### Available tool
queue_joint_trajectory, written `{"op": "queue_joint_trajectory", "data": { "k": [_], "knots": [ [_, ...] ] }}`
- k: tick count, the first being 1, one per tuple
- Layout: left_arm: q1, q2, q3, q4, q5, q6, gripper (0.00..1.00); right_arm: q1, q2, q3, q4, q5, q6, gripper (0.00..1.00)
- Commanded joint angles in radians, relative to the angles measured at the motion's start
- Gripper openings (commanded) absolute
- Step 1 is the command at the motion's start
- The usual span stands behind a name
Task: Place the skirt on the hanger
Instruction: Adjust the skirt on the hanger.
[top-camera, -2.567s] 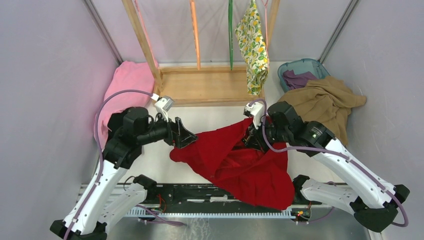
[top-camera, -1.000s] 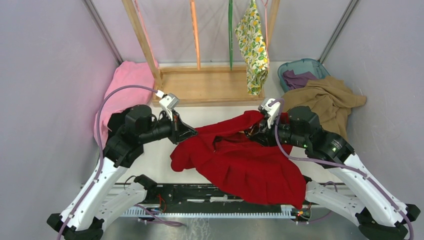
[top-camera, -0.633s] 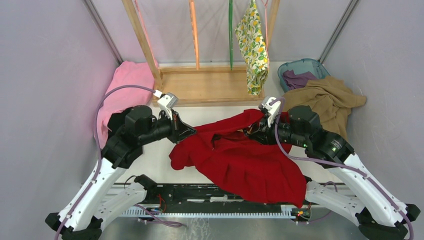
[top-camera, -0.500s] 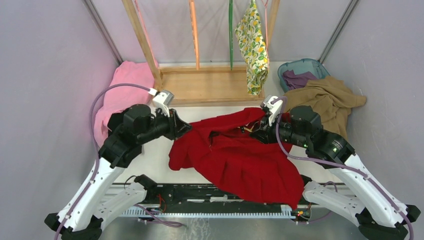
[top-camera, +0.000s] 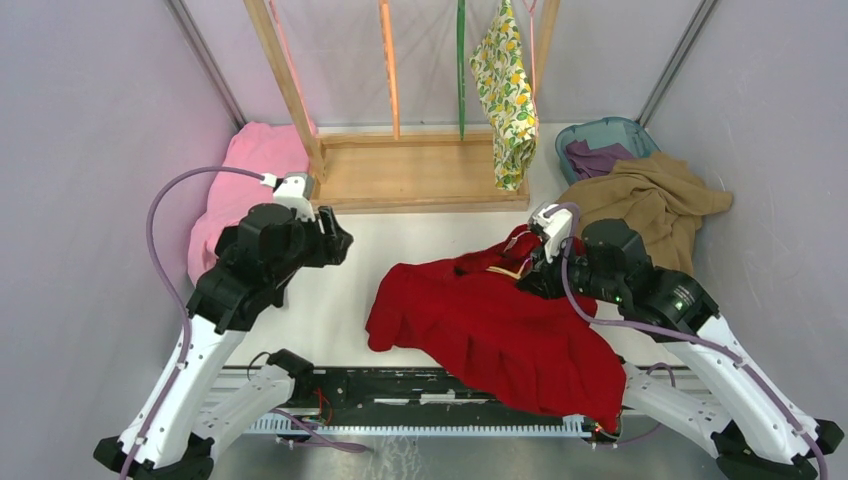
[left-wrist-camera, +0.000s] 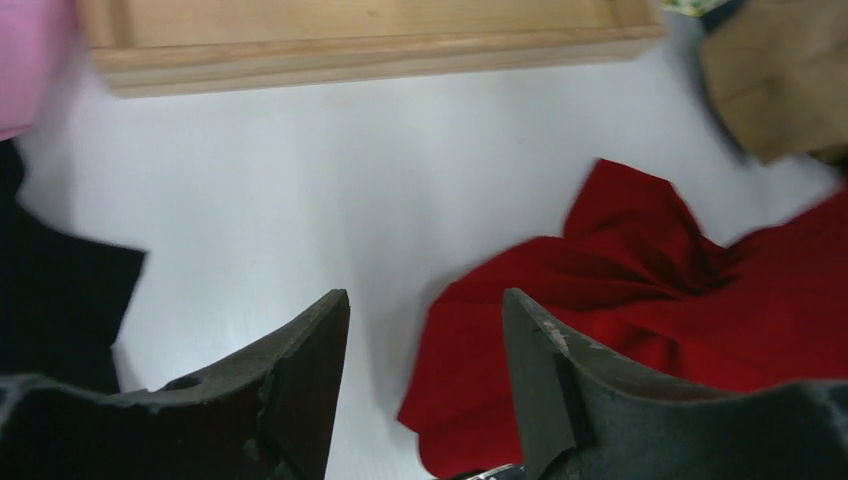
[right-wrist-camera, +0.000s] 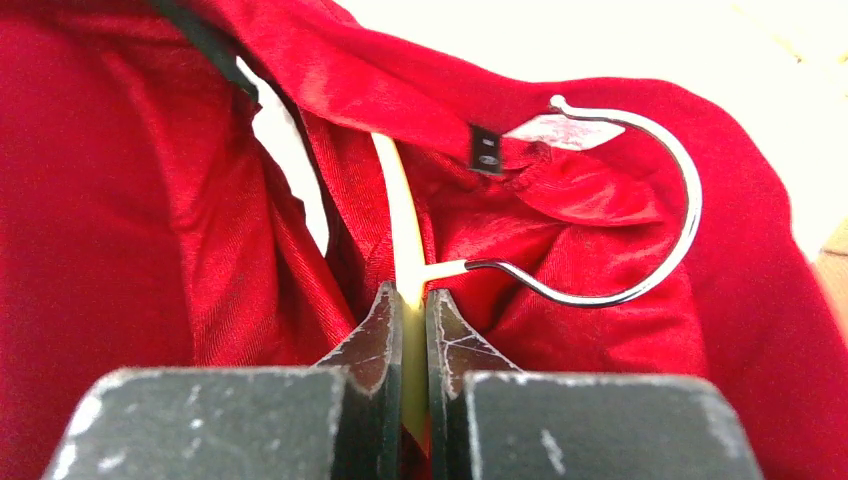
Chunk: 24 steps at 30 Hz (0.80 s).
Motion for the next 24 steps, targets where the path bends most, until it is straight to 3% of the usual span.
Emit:
{"op": "queue_joint_trajectory", "data": {
  "k": [1, 4, 9, 14, 24],
  "knots": [
    [0.000, -0.042, 0.017, 0.148, 0.361, -0.018, 0.67, 0.004, 0.020, 0.047, 0.172, -0.023, 0.040, 0.01],
    [-0.001, -0.045, 0.050, 0.185, 0.493, -0.025, 0.74, 0.003, 0.045, 0.046, 0.220, -0.043, 0.041, 0.01],
    [-0.001, -0.046, 0.077, 0.209, 0.547, -0.038, 0.74, 0.005, 0.108, 0.062, 0.293, -0.011, 0.038, 0.01],
    [-0.003, -0.071, -0.022, 0.325, 0.600, -0.118, 0.74, 0.012, 0.209, 0.130, 0.337, 0.070, 0.043, 0.01],
    [-0.045, -0.123, -0.165, 0.370, 0.503, -0.214, 0.73, 0.060, 0.372, 0.189, 0.543, 0.407, 0.201, 0.01]
  ]
}}
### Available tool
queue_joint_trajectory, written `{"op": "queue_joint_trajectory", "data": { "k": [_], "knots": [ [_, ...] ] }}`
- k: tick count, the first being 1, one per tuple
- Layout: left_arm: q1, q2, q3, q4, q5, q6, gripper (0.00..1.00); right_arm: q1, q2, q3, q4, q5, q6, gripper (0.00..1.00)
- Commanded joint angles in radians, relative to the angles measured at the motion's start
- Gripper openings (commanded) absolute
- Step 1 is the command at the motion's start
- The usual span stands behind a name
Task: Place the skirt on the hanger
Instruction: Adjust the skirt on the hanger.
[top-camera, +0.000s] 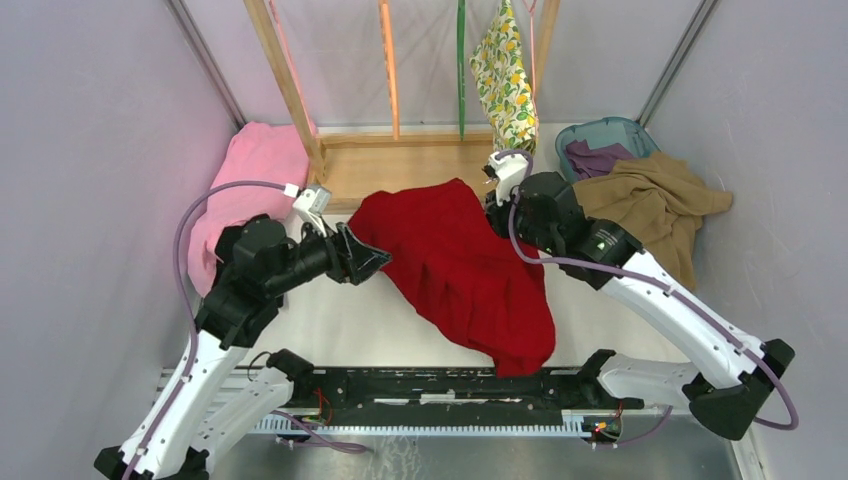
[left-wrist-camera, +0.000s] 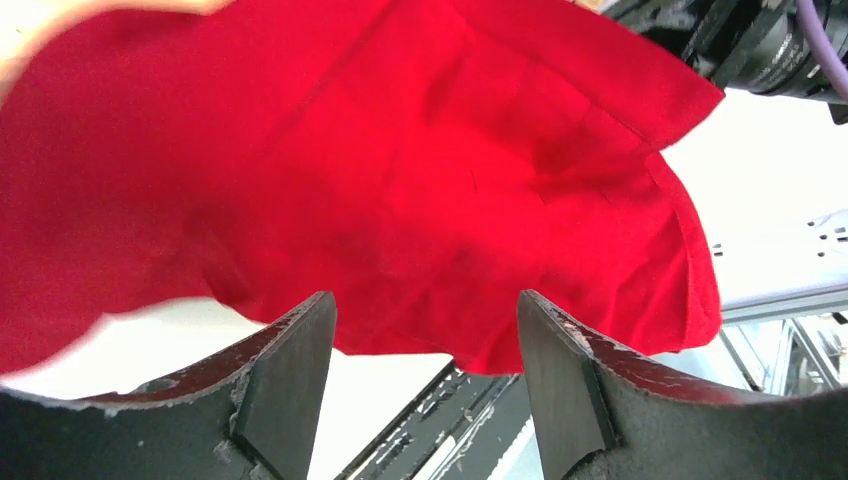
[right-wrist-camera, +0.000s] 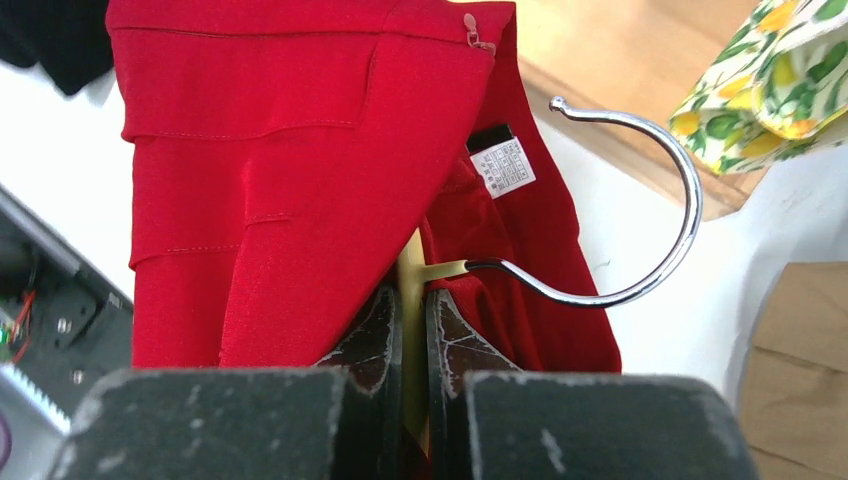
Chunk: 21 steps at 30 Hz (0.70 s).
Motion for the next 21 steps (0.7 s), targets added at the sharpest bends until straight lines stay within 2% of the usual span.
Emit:
{"op": "queue_joint_trajectory", "data": {
  "k": [1, 5, 10, 15, 21],
  "knots": [
    [-0.038, -0.014, -0.015, 0.072, -0.039, -0.079, 0.73, 0.020, 0.025, 0.047, 0.276, 0.218, 0.153, 0.01],
    [-0.097, 0.015, -0.053, 0.072, -0.085, -0.097, 0.73, 0.046, 0.084, 0.023, 0.358, 0.326, 0.217, 0.01],
    [-0.268, 0.046, -0.119, 0.068, -0.255, -0.129, 0.72, 0.072, 0.174, 0.010, 0.448, 0.417, 0.293, 0.01],
    [-0.376, -0.008, -0.197, 0.055, -0.343, -0.212, 0.72, 0.072, 0.252, 0.029, 0.474, 0.489, 0.334, 0.01],
    [-0.529, -0.065, -0.279, 0.068, -0.446, -0.293, 0.70, 0.071, 0.333, 0.069, 0.483, 0.504, 0.364, 0.01]
  ]
}}
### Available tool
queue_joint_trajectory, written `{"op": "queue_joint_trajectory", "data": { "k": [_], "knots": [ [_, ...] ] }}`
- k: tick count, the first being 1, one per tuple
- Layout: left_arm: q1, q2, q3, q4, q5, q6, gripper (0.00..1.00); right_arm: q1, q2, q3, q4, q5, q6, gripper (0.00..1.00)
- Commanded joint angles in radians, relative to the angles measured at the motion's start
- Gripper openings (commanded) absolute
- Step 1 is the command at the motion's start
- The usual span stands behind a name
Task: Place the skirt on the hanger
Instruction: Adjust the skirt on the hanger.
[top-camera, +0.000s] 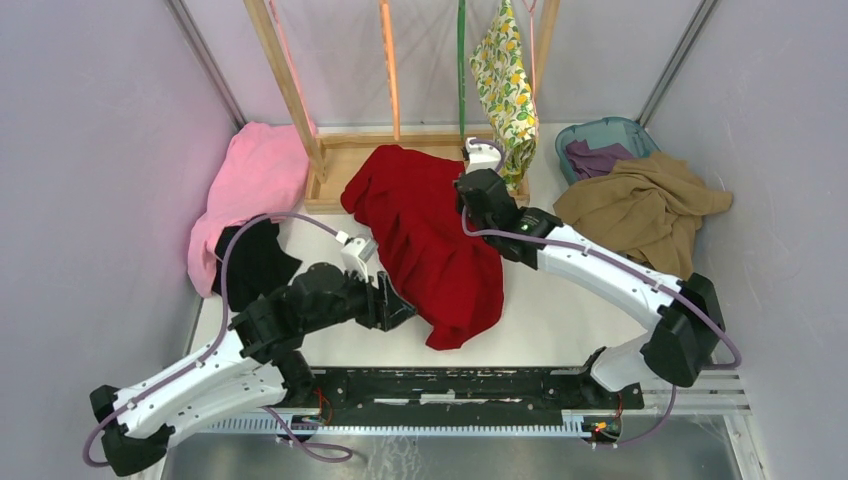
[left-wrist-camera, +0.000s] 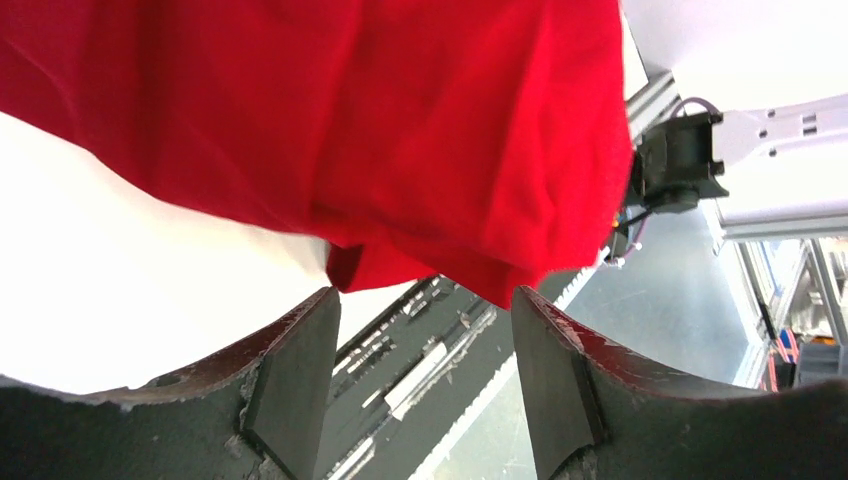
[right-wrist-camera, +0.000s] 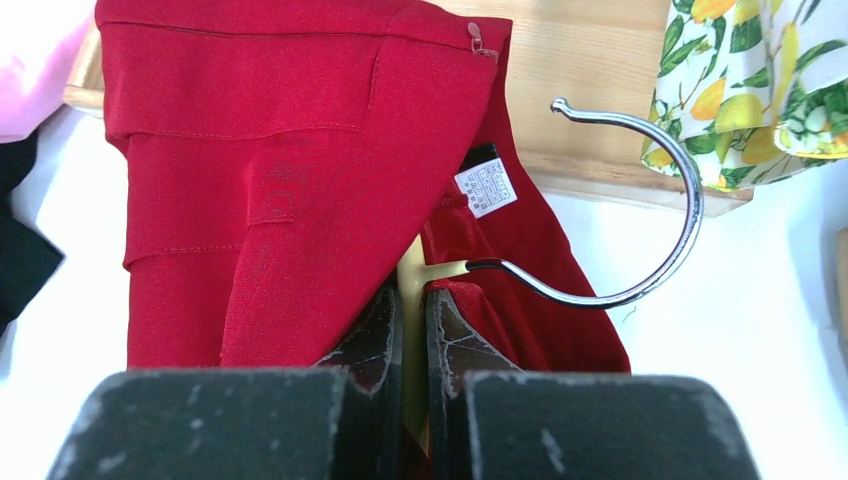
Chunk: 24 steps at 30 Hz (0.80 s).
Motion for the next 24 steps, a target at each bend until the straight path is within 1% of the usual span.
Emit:
{"op": "queue_joint_trajectory", "data": {
  "k": [1, 5, 7, 12, 17, 24],
  "knots": [
    [-0.108, -0.041, -0.031, 0.045, -0.125, -0.098, 0.69, 0.002, 0.023, 0.082, 0.145, 0.060, 0.067, 0.01],
    [-0.217, -0.016, -0.040, 0.084, -0.221, -0.094, 0.68, -0.010, 0.048, 0.101, 0.129, 0.056, 0.083, 0.01],
    [-0.285, 0.034, -0.041, 0.120, -0.280, -0.083, 0.68, -0.020, 0.056, 0.108, 0.126, 0.044, 0.094, 0.01],
    [-0.450, 0.198, 0.026, 0.126, -0.505, -0.066, 0.68, -0.031, 0.067, 0.117, 0.114, 0.035, 0.103, 0.01],
    [-0.514, 0.316, 0.084, 0.089, -0.668, -0.090, 0.67, -0.039, 0.063, 0.111, 0.113, 0.021, 0.109, 0.01],
    [-0.615, 0.331, 0.150, 0.024, -0.826, -0.114, 0.67, -0.050, 0.051, 0.104, 0.110, 0.007, 0.109, 0.01]
  ]
}}
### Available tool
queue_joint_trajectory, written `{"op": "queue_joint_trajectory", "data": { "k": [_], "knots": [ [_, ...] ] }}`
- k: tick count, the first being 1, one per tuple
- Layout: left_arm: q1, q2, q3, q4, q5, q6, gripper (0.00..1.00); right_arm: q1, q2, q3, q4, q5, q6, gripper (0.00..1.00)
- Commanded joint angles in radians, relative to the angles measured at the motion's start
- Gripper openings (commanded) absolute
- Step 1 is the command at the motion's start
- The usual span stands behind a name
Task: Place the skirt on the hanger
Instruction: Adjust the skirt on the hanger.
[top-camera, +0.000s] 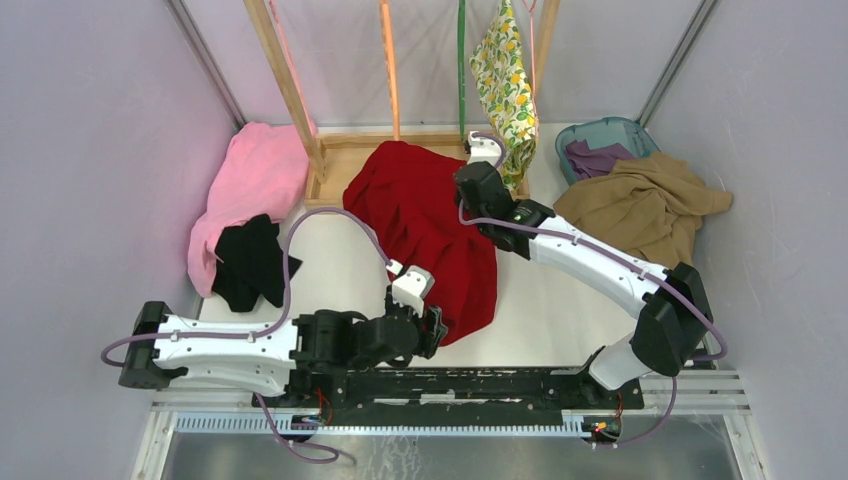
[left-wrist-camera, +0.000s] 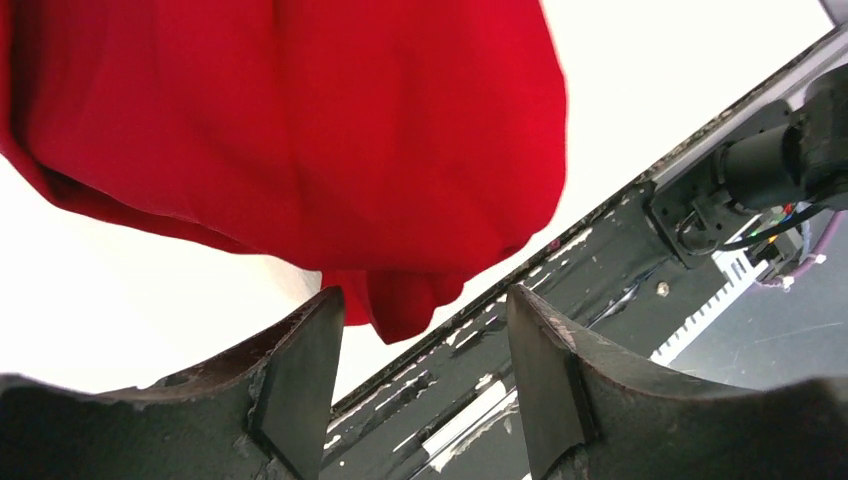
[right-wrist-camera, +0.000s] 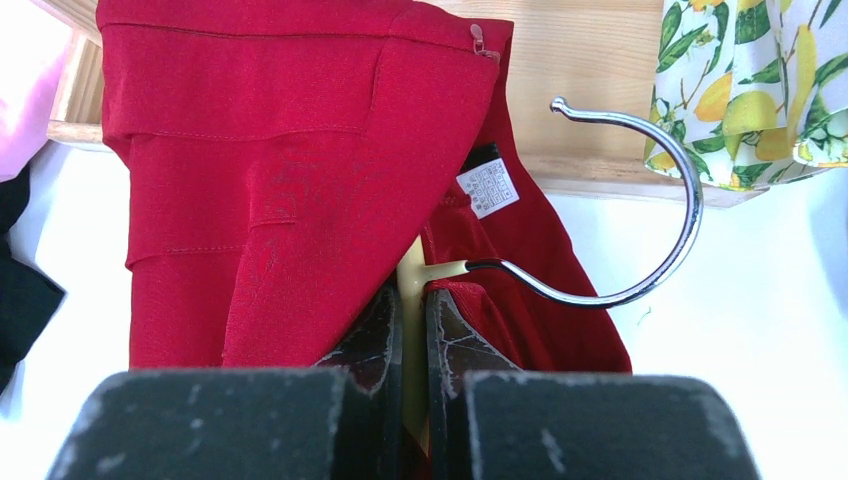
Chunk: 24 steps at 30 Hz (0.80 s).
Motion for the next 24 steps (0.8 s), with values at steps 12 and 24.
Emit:
{"op": "queue_joint_trajectory", "data": {
  "k": [12, 24],
  "knots": [
    [-0.066, 0.101, 0.117, -0.054, -0.278, -0.079, 0.64, -0.019, -0.065, 0.046, 0.106, -0.021, 0.039, 0.01],
    [-0.085, -0.025, 0.116, -0.199, -0.246, -0.155, 0.18, -0.054, -0.094, 0.042, 0.082, -0.045, 0.028, 0.01]
  ]
}}
